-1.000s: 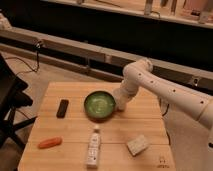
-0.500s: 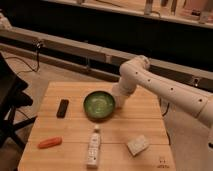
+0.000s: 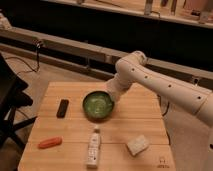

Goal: Place the ceramic cup in the ceramic bowl

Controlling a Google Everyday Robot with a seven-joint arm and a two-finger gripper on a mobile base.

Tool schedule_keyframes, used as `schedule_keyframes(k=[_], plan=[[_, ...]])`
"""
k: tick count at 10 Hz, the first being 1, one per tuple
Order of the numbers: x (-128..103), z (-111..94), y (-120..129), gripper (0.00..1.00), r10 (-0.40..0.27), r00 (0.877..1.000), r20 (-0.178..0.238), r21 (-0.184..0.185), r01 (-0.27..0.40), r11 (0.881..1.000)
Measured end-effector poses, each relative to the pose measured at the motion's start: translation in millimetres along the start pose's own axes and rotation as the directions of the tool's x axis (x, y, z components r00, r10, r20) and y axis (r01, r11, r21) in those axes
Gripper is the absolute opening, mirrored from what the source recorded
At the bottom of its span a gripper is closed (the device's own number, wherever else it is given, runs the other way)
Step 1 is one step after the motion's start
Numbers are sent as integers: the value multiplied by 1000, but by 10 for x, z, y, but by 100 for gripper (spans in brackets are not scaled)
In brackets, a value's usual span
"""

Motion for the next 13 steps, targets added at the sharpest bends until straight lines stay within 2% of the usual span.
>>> schedule_keyframes(k=[2,4,5,6,7,8,9,10,11,13], plan=[[-279,-74,-77,11,-50,998,49,20,49,999],[-497,-83,-61,11,-83,991,108,17,82,996],[-608,-75,-45,13,-103,985,140,8,103,995],[-754,-40,-17,17,-131,968,214,-24,139,990],[-804,2,-34,11,-121,962,245,-28,132,991],[-785,16,-73,3,-111,967,227,-21,119,993],[-698,34,-89,0,-101,977,187,-15,106,994],[-562,46,-91,0,-92,985,145,-9,95,995],[-450,32,-80,0,-89,988,126,-9,91,996],[-483,45,-45,0,-96,982,162,-14,100,995]])
